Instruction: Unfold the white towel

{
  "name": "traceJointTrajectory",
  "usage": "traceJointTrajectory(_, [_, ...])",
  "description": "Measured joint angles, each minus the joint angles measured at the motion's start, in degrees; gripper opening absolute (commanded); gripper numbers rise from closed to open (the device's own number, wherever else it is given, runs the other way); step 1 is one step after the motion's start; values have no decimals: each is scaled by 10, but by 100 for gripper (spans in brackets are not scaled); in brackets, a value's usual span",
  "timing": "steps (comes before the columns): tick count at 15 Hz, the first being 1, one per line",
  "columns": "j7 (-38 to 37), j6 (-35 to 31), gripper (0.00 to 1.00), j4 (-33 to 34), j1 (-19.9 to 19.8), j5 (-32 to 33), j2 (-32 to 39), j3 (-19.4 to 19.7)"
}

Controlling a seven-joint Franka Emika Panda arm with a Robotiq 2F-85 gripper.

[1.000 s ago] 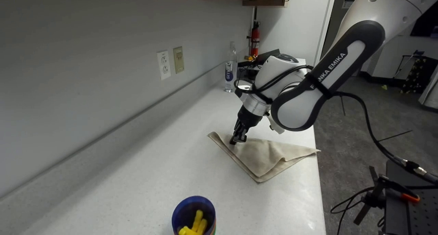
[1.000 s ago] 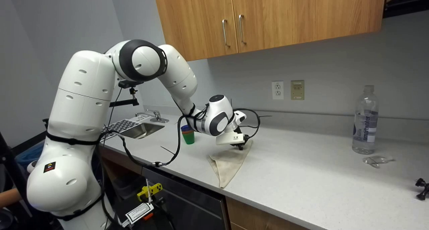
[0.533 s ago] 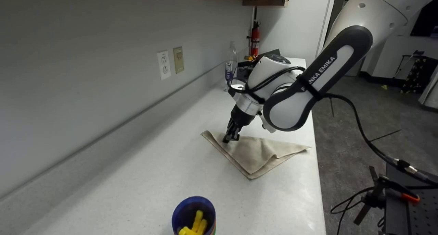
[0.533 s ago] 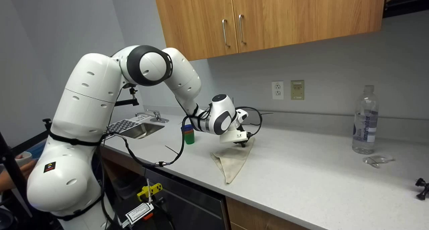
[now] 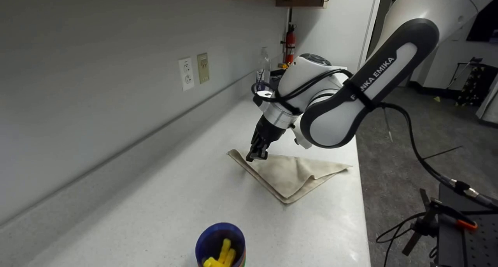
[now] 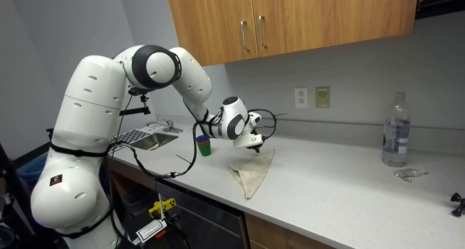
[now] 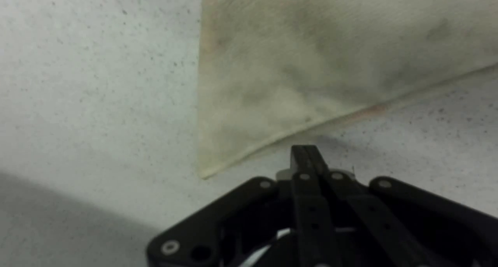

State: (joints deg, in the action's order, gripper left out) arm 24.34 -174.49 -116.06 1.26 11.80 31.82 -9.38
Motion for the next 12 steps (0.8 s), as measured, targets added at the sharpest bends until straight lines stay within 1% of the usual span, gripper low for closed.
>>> traceJointTrajectory(3, [0, 0, 0, -15, 3, 2, -27, -7])
traceJointTrajectory(7, [3, 7, 0, -58, -7, 2, -68, -34])
traceJointTrajectory(12, [10, 58, 0, -121, -33, -1, -130, -72])
